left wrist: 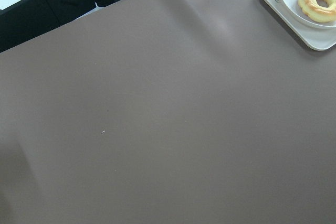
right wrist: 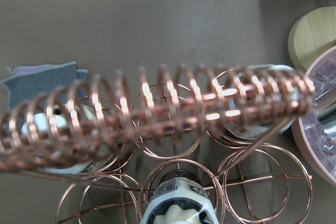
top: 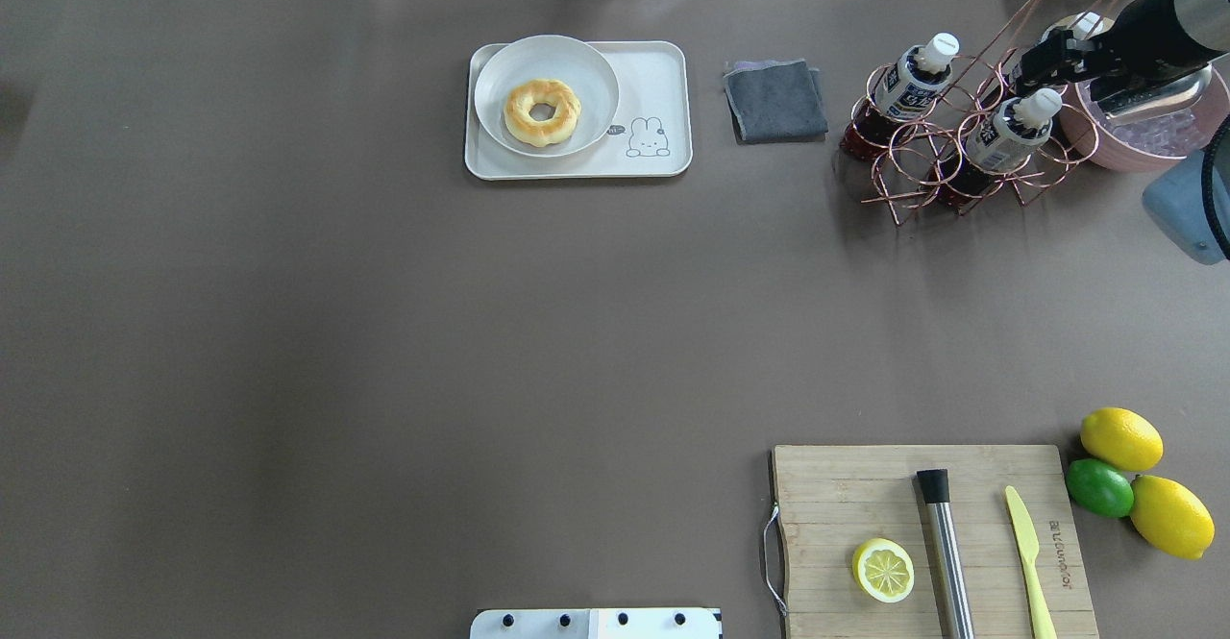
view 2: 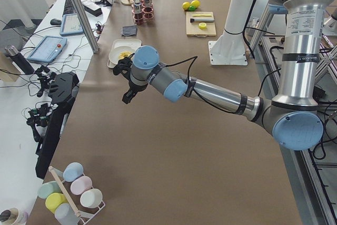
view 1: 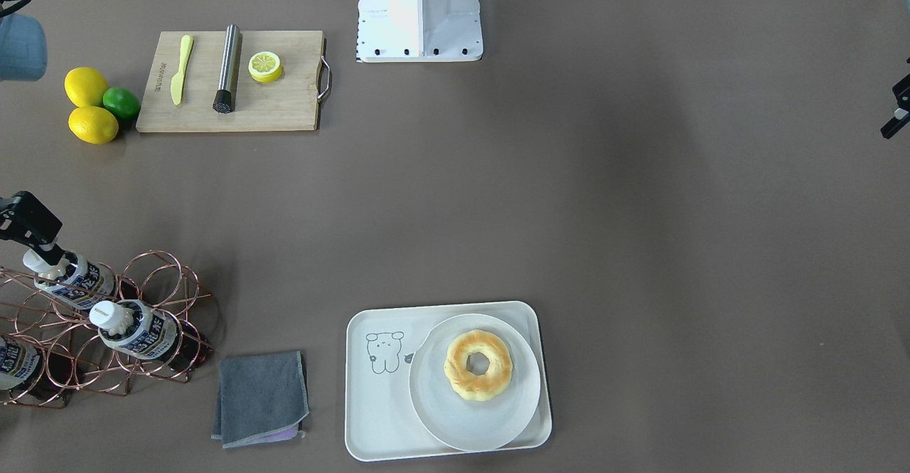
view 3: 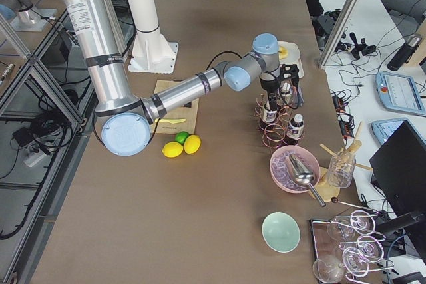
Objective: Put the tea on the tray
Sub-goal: 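Move the right gripper over the copper rack and grasp a tea bottle's cap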
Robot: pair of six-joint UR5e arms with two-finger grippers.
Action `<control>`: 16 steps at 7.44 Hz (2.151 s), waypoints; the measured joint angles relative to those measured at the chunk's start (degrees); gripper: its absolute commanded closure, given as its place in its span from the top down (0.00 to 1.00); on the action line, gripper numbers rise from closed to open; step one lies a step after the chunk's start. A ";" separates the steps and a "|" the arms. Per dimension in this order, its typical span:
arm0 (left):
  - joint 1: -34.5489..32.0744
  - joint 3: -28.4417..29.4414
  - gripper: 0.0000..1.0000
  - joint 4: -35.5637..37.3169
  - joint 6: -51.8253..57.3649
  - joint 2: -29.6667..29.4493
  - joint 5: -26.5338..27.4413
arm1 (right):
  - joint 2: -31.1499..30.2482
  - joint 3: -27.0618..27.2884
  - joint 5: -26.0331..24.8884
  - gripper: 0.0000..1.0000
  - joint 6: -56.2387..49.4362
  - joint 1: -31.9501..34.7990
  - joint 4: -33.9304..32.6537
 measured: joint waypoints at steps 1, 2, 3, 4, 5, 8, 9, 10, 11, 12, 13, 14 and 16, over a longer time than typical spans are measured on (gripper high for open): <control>0.00 0.00 0.99 0.00 -0.01 0.00 -0.06 | 0.00 -0.18 -0.69 0.56 0.07 -0.36 0.36; 0.00 0.00 0.99 0.00 -0.01 0.00 -0.13 | -0.12 -0.14 -1.04 0.56 0.10 -0.55 0.46; 0.00 0.00 0.99 0.00 -0.01 0.00 -0.16 | -0.12 -0.13 -1.16 0.57 0.12 -0.60 0.48; 0.00 0.00 0.99 0.00 -0.01 0.01 -0.17 | -0.07 -0.12 -1.22 0.56 0.12 -0.65 0.45; 0.00 0.00 0.99 0.00 -0.01 0.05 -0.18 | -0.05 -0.08 -1.45 0.56 0.17 -0.84 0.41; 0.00 0.02 0.99 0.00 -0.01 0.09 -0.19 | -0.17 0.11 -1.93 0.42 0.40 -1.43 0.06; 0.00 0.02 0.99 0.00 -0.01 0.09 -0.22 | -0.21 0.22 -1.90 0.21 0.74 -1.59 -0.04; 0.00 0.01 0.99 0.00 -0.01 0.09 -0.25 | -0.16 0.33 -1.90 0.00 1.50 -1.89 -0.09; 0.00 0.00 0.99 0.00 -0.01 0.09 -0.26 | -0.17 0.43 -1.92 0.00 1.90 -2.05 -0.07; 0.00 0.00 0.99 0.00 -0.01 0.06 -0.27 | -0.17 0.55 -1.91 0.00 2.02 -2.09 -0.06; 0.00 0.00 0.99 0.00 -0.01 0.03 -0.27 | -0.09 0.67 -1.77 0.00 1.80 -2.03 -0.09; 0.00 0.00 0.99 0.00 -0.01 0.02 -0.27 | -0.03 0.91 -1.31 0.00 1.43 -1.28 -0.31; 0.18 0.00 0.99 0.00 -0.02 -0.04 -0.27 | 0.77 2.96 -0.27 0.00 -1.04 0.68 -4.91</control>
